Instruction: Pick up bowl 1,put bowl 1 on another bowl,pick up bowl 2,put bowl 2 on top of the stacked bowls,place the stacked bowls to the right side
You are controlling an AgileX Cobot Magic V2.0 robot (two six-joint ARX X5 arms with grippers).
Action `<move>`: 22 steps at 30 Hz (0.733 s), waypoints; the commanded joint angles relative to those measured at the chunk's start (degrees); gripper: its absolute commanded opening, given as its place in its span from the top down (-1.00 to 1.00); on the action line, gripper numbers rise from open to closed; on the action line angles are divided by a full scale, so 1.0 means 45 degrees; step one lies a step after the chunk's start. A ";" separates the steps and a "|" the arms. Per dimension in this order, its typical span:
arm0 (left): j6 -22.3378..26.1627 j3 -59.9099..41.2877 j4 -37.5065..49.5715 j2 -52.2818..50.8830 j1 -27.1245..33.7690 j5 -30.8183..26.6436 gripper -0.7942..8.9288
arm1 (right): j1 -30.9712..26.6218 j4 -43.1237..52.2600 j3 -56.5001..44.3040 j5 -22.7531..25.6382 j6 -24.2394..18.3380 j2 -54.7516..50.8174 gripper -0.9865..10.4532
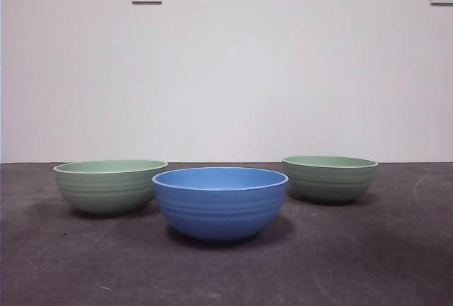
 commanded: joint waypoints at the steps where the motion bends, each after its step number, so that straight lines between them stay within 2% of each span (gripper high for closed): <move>1: -0.0971 0.0155 0.0126 -0.0044 0.0039 0.0418 0.85 | 0.0019 0.0141 0.0520 -0.0068 0.0991 0.0053 0.85; 8: -0.1059 0.1559 -0.0806 0.0131 0.0039 0.0748 0.85 | 0.0019 0.0049 0.2463 -0.0015 0.1020 0.1253 0.85; 11: -0.1010 0.2492 -0.1758 0.0622 0.0039 0.0748 0.85 | 0.0019 -0.0457 0.3585 -0.0019 0.0602 0.2380 0.85; 13: -0.0743 0.3172 -0.2273 0.1156 0.0039 0.0860 0.85 | 0.0019 -0.1156 0.4522 -0.0044 0.0121 0.3293 0.85; 17: 0.0053 0.4556 -0.3220 0.2472 0.0039 0.1472 0.85 | 0.0019 -0.3016 0.6455 -0.0738 -0.1214 0.5158 0.85; 22: 0.1559 0.6484 -0.4906 0.4702 0.0039 0.2293 0.85 | 0.0019 -0.6212 0.9160 -0.0952 -0.2861 0.7762 0.85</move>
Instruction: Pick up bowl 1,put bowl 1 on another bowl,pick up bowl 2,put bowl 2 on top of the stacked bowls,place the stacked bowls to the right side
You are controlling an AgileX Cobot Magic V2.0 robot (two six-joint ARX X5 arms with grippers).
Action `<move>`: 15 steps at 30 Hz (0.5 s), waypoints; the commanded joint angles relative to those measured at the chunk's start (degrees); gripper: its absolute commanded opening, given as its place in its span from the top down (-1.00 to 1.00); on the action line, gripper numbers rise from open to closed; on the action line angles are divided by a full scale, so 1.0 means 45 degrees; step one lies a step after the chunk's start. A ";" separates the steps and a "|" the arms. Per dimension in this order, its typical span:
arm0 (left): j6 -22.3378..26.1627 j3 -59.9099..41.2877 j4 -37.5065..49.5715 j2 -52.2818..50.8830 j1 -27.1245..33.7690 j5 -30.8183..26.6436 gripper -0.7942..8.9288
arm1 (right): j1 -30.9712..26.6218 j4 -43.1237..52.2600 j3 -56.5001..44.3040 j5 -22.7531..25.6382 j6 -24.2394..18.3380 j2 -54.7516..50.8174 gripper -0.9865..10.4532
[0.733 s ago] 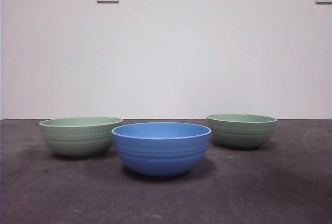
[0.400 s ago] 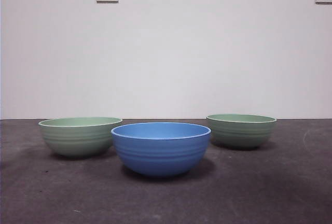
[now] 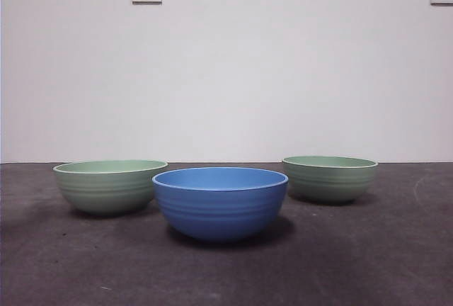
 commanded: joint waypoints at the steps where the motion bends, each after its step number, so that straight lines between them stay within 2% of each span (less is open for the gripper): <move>1: 0.1481 0.0879 -0.0840 0.1200 0.0039 0.0364 0.85 | 0.0015 -0.1443 0.1302 -0.0092 -0.1457 0.1292 0.85; 6: 0.2875 0.2487 -0.2657 0.3259 0.0029 0.0772 0.85 | 0.0015 -0.3701 0.3249 -0.0107 -0.2861 0.3342 0.85; 12: 0.4449 0.4017 -0.4906 0.5144 0.0015 0.0787 0.85 | 0.0019 -0.5027 0.4027 -0.0117 -0.3672 0.4639 0.85; 15: 0.4498 0.4226 -0.5134 0.5469 0.0015 0.0733 0.84 | 0.0015 -0.5081 0.4027 -0.0102 -0.3769 0.4707 0.83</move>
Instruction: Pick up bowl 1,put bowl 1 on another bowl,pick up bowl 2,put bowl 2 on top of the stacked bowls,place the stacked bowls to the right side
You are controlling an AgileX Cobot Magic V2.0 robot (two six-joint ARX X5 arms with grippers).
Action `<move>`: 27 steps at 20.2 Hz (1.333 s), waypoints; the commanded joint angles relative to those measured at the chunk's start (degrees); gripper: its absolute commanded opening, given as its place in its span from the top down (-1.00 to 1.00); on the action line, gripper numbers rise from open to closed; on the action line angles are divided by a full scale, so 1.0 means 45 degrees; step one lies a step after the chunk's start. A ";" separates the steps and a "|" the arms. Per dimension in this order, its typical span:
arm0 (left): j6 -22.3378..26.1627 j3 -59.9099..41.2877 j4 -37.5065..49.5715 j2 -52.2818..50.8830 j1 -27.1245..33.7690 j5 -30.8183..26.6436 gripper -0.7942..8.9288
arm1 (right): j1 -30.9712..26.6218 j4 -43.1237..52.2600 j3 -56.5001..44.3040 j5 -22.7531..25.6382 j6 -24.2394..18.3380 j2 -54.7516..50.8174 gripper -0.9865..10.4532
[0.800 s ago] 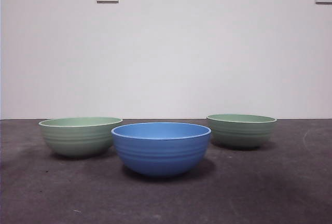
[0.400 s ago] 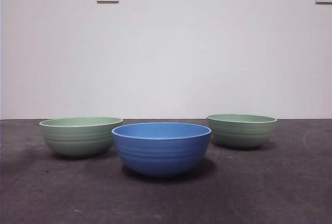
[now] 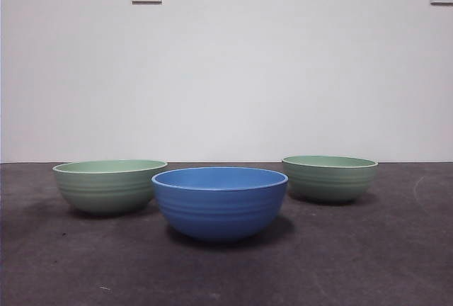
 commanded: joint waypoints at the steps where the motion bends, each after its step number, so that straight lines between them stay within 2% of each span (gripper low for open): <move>1: 0.0364 0.0092 -0.0034 0.0034 0.0015 0.0005 0.84 | 0.0015 0.0121 0.0019 -0.0010 -0.0223 0.0000 0.82; 2: 0.0359 0.0092 -0.0029 0.0029 0.0015 0.0005 0.81 | 0.0015 0.0170 0.0024 0.0005 -0.0219 0.0000 0.80; 3: 0.0359 0.0092 -0.0029 0.0029 0.0015 0.0000 0.68 | 0.0015 0.0185 0.0024 -0.0005 -0.0219 0.0000 0.69; 4: 0.0340 0.0092 -0.0029 0.0029 0.0015 0.0005 0.31 | 0.0015 0.0199 0.0024 -0.0015 -0.0209 0.0005 0.45; 5: 0.0311 0.0092 -0.0024 0.0029 0.0015 0.0000 -0.18 | 0.0015 0.0228 0.0024 -0.0019 -0.0204 0.0005 0.18; 6: 0.0306 0.0092 -0.0024 0.0029 0.0015 0.0005 -0.43 | 0.0015 0.0233 0.0024 -0.0019 -0.0151 0.0005 -0.06; 7: 0.0306 0.0092 -0.0024 0.0034 0.0015 0.0005 -0.45 | 0.0015 0.0233 0.0024 -0.0019 -0.0015 0.0010 -0.19; 8: 0.0311 0.0092 -0.0024 0.0029 0.0015 0.0005 -0.45 | 0.0015 0.0233 0.0024 -0.0019 0.0039 0.0010 -0.22; 13: 0.0311 0.0185 -0.0024 0.0029 0.0015 0.0015 -0.45 | 0.0015 0.0452 0.0024 -0.0015 0.0384 0.0015 -0.22; 18: 0.0311 0.0185 -0.0034 0.0029 0.0015 0.0019 -0.45 | 0.0015 0.2025 0.0029 0.0015 0.1433 0.0631 -0.21; 21: 0.0311 0.0185 -0.0039 0.0029 0.0015 0.0019 -0.45 | 0.0015 0.3322 0.0029 0.0005 0.2045 0.2064 -0.21; 27: 0.0306 0.0185 -0.0044 0.0029 0.0015 0.0015 -0.45 | 0.0015 0.5328 0.0486 -0.0010 0.2385 0.6154 -0.21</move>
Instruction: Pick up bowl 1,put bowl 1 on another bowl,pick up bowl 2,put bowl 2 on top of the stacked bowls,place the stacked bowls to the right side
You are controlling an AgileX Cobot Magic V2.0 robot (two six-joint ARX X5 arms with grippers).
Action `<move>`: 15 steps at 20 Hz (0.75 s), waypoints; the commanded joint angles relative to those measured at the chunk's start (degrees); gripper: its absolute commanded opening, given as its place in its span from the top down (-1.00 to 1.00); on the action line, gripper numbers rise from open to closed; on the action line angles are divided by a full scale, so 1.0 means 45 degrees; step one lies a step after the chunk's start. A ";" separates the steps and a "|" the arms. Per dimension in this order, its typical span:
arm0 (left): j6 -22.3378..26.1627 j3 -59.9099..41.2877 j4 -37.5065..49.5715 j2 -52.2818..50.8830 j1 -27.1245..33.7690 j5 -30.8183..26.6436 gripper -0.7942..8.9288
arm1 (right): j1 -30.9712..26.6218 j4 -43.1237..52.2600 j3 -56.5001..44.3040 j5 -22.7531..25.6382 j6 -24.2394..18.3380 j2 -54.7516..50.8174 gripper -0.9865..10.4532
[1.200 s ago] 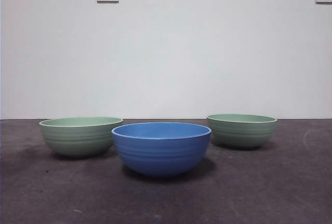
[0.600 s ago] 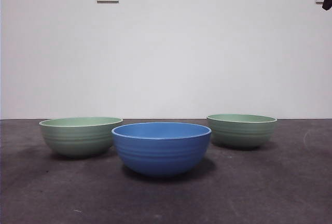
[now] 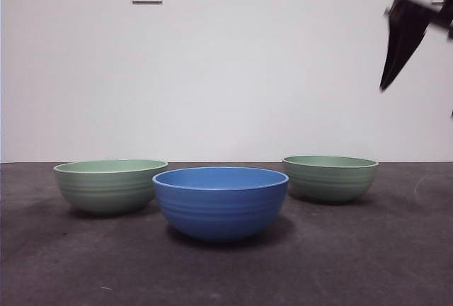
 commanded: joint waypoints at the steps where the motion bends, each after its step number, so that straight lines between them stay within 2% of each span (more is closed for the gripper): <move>1: 0.0126 0.0053 0.0010 -0.0005 0.0015 0.0015 -0.45 | 0.0015 0.0680 0.0413 -0.0005 0.0296 0.1486 -0.21; 7: 0.0131 0.0053 0.0010 -0.0005 0.0015 0.0015 -0.45 | 0.0019 0.1957 0.1394 0.0000 0.0850 0.4585 -0.08; 12: 0.0126 0.0053 -0.0087 -0.0005 0.0015 0.0005 -0.45 | 0.0175 0.2973 0.1438 0.0000 0.1015 0.5867 0.19; 14: 0.0131 0.0053 -0.0097 -0.0005 0.0015 0.0005 -0.45 | 0.0306 0.3303 0.1438 -0.0015 0.1010 0.6081 0.41; 15: 0.0126 0.0053 -0.0112 -0.0005 0.0015 0.0000 -0.45 | 0.0384 0.3449 0.1438 -0.0010 0.0967 0.6096 0.59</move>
